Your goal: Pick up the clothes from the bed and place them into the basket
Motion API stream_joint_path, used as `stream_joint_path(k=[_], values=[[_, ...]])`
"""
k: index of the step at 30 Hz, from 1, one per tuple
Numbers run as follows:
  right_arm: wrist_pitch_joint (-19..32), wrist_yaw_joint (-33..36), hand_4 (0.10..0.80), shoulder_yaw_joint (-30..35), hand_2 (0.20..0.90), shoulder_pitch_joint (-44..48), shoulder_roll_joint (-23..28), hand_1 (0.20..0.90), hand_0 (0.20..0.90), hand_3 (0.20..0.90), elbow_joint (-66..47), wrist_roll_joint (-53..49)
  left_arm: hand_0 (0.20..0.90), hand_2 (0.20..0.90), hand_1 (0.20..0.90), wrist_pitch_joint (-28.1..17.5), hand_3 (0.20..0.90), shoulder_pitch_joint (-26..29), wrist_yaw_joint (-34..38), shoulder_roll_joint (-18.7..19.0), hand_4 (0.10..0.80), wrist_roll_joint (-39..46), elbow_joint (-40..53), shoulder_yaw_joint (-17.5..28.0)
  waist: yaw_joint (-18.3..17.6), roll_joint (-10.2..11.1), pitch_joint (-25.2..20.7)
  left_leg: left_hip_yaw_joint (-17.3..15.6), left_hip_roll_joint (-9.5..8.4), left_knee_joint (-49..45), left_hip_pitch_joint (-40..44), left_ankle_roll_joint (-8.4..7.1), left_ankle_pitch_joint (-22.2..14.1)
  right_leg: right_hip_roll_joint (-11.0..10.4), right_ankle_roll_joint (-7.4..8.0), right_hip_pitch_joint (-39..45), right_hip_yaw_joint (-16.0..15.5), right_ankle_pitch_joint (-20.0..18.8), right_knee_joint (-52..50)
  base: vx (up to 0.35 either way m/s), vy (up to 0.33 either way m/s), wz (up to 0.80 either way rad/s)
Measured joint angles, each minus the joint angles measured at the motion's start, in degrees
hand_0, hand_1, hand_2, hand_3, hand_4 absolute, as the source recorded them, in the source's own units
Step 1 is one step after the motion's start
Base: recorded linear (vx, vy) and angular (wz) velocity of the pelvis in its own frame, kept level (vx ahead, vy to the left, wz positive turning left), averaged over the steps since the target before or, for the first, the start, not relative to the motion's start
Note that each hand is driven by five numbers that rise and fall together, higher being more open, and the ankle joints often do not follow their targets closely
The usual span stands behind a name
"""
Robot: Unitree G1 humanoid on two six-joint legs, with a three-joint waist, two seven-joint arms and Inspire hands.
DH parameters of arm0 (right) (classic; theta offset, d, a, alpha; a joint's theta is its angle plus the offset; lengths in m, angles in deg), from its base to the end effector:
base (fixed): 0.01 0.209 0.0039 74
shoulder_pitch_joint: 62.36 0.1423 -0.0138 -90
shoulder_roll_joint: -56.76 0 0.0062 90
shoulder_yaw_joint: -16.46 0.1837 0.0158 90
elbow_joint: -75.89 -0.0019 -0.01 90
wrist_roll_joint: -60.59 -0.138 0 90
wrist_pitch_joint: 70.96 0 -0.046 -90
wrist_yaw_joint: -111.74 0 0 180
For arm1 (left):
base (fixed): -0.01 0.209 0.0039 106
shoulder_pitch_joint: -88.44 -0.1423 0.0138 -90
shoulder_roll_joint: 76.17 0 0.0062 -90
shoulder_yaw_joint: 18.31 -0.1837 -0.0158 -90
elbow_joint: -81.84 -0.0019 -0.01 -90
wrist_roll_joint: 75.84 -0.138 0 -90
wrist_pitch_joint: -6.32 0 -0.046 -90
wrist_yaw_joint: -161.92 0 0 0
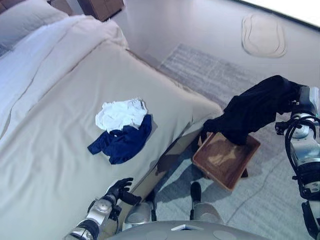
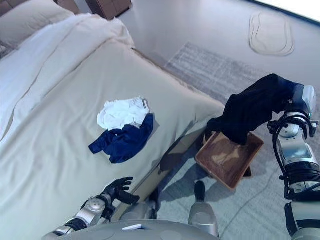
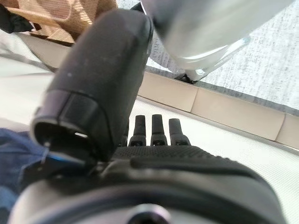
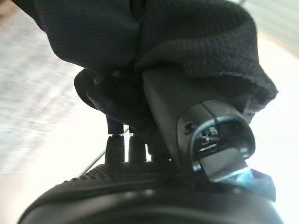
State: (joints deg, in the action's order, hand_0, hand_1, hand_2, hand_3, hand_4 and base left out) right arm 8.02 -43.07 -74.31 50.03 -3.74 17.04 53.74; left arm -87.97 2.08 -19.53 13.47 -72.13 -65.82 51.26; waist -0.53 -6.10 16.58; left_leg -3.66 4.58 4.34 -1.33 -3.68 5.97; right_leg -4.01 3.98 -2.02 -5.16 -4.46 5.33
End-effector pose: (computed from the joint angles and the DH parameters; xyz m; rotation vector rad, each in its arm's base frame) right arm 0.2565 -0.3313 0.1111 -0.6619 0.1571 -0.7306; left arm 0.1289 0.2023 -0.0960 0.3602 0.9088 -0.1947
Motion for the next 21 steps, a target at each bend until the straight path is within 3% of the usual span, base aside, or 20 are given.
stream_joint_path(k=[5, 11, 12, 13, 14, 18, 21], values=[[2.4, 6.3, 0.100, -0.4, 0.300, 4.1, -3.6, 0.300, 0.300, 0.200, 6.9, 0.2, 0.900, 0.900, 0.900, -1.9, 0.900, 3.0, 0.4, 0.0, 0.800, 2.5, 0.9, -1.9, 0.3, -0.9, 4.9, 0.3, 0.19, -0.2, -3.5, -1.17, 1.2, 0.2, -0.25, -3.3, -0.2, -0.6, -0.1, -0.093, 0.002, 0.02], [2.7, 7.7, 0.100, -5.2, 0.300, 10.9, -4.2, 0.300, 0.300, 0.200, 17.1, 1.3, 0.900, 0.900, 0.900, -4.3, 0.900, 8.6, 1.1, 0.1, 0.800, 5.7, 2.1, -4.8, 0.5, -2.5, 10.8, 1.7, -0.31, -3.5, -9.1, -1.52, 2.3, -0.4, -0.38, -7.9, -0.8, -0.9, -3.2, -0.054, -0.007, 0.09], [2.8, 7.7, 0.149, -6.6, 0.342, 11.9, -4.5, 0.342, 0.342, 0.249, 18.6, 1.3, 0.900, 0.900, 0.900, -4.8, 0.900, 9.4, 1.2, 0.1, 0.800, 6.2, 2.5, -5.0, 0.5, -2.8, 11.7, 1.9, -0.38, -4.4, -10.1, -1.51, 2.3, -0.5, -0.30, -8.9, -0.9, -0.8, -4.1, -0.019, -0.029, 0.08], [2.9, 7.6, 0.424, -7.0, 0.578, 12.3, -4.7, 0.578, 0.578, 0.524, 19.5, 1.3, 0.900, 0.900, 0.900, -4.9, 0.900, 10.2, 1.2, 0.1, 0.800, 6.4, 2.8, -5.2, 0.5, -3.2, 12.7, 2.4, -0.55, -5.2, -11.0, -1.51, 2.3, -0.8, -0.40, -9.7, -1.1, -0.4, -5.3, -0.015, -0.041, 0.12], [3.0, 7.4, 0.800, -7.1, 0.900, 13.0, -5.3, 0.900, 0.900, 0.900, 20.7, 1.3, 0.900, 0.900, 0.900, -5.1, 0.900, 10.7, 1.3, 0.1, 0.800, 6.4, 3.0, -5.4, 0.6, -3.7, 13.1, 2.5, -0.68, -5.6, -11.8, -1.51, 2.3, -1.0, -0.38, -10.7, -1.4, 0.1, -6.3, -0.013, -0.076, 0.15], [1.9, 5.1, 0.800, -9.4, 0.900, 16.7, -7.8, 0.900, 0.900, 0.900, 27.3, 1.4, 0.900, 0.900, 0.900, -5.9, 0.900, 12.1, 1.4, 0.9, 0.800, 6.4, 2.9, -6.5, 0.9, -3.9, 13.2, 3.6, -1.41, -6.8, -15.5, -1.39, 2.4, -2.1, -0.40, -17.0, -1.7, 3.1, -13.9, -0.014, -0.004, 0.12], [-2.0, 0.8, 0.800, -12.6, 0.900, 21.8, -7.3, 0.900, 0.900, 0.900, 32.3, 4.3, 0.900, 0.900, 0.900, -5.9, 0.900, 12.1, 1.2, 1.3, 0.800, 7.4, 3.2, -7.1, 1.6, -4.0, 13.2, 3.8, -2.62, -6.8, -17.5, -1.18, 2.6, -3.7, -0.12, -22.0, -1.3, 5.7, -20.3, 0.019, 0.049, 0.10]])
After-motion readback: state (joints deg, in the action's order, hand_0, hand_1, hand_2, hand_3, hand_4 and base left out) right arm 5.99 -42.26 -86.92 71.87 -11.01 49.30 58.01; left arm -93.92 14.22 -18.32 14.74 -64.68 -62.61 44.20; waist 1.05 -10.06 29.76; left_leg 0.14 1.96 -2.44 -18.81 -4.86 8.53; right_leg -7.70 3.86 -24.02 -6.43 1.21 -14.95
